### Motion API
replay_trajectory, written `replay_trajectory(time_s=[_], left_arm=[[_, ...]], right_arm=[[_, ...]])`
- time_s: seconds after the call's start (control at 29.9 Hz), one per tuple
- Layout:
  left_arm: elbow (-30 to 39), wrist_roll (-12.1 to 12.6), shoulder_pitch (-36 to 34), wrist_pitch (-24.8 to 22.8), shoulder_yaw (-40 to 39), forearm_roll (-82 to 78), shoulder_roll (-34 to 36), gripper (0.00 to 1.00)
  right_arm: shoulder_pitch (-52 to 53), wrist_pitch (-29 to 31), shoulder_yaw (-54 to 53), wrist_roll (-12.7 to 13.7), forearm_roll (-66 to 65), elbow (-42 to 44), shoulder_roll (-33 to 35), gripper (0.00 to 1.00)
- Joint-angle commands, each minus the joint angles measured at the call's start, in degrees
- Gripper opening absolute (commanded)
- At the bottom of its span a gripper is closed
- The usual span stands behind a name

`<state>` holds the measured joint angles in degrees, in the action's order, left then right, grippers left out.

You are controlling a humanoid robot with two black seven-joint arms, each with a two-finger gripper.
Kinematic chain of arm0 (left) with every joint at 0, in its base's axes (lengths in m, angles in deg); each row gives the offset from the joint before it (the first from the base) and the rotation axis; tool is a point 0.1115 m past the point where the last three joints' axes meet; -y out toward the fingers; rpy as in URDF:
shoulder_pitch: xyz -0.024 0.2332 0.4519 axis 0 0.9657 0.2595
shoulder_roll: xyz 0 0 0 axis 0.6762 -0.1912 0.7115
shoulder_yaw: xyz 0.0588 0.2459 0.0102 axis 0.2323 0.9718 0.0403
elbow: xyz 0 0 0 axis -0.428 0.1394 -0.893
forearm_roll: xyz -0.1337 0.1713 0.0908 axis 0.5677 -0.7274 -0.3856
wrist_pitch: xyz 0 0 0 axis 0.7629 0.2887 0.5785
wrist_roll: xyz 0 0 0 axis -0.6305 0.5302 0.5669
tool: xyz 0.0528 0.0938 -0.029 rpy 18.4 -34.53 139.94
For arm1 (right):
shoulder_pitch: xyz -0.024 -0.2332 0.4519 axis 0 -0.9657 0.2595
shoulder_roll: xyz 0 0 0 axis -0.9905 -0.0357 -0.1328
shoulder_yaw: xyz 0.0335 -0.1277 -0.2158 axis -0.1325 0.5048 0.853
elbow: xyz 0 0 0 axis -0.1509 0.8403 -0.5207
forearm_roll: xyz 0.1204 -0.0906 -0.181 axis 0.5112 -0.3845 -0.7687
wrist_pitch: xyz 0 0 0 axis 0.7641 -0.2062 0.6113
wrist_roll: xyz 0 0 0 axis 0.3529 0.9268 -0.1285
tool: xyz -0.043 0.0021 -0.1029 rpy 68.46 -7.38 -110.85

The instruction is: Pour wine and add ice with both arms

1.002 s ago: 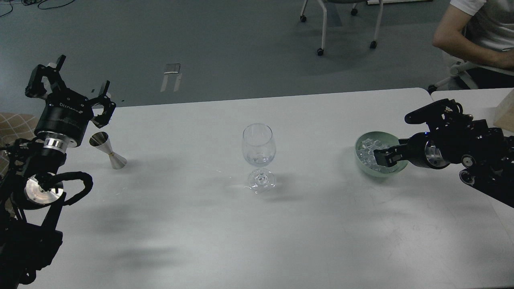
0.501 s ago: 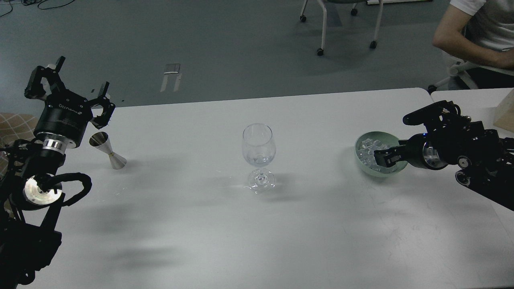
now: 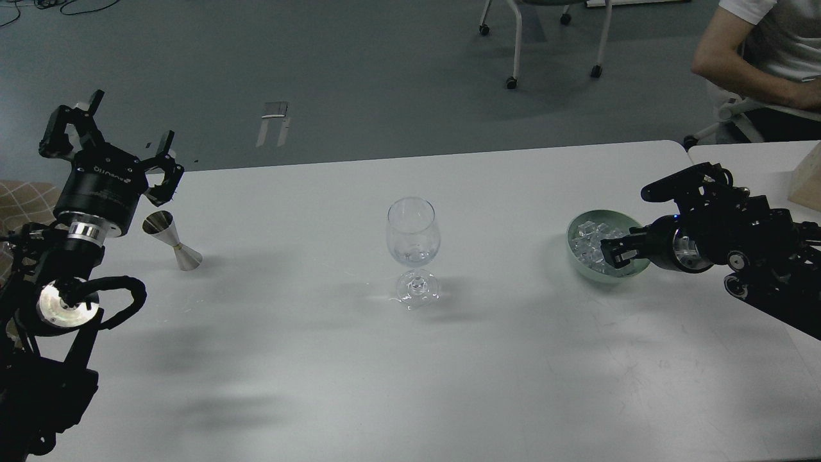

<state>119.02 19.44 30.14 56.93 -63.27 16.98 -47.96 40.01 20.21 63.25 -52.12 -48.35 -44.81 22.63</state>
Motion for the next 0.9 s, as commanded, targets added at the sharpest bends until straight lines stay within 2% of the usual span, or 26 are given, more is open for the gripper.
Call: replay_trajectory(time_s=[0.0,0.13,0.3,0.63,0.87], left_arm=[[0.0,0.0,0.09,-0.06,0.0,0.01,0.07,0.98],[0.0,0.0,0.0,-0.06,-0.09,0.01,0.07,0.98],[0.09,0.0,0.0,0.03,-0.09,0.01,0.07,0.98],[0.18,0.0,0.0,0.03,-0.09,0.01,0.16,0.98],[0.18,0.09,-0.09,0.03,-0.18,0.01,0.25,0.98]], right_arm=[[-0.02,-0.02,0.05,-0.01,0.09,-0.22,0.0,0.53],[0.07,-0.02,-0.04,-0.01,0.09,-0.4,0.08,0.52],[0.25,0.07,-0.04,-0.09,0.27,-0.75,0.17,0.39],[0.77,0.15,-0.21,-0.36,0.71,-2.07,1.84,0.23],[0.95,0.15,-0.65,-0.36,0.71,-2.94,2.8,0.22]])
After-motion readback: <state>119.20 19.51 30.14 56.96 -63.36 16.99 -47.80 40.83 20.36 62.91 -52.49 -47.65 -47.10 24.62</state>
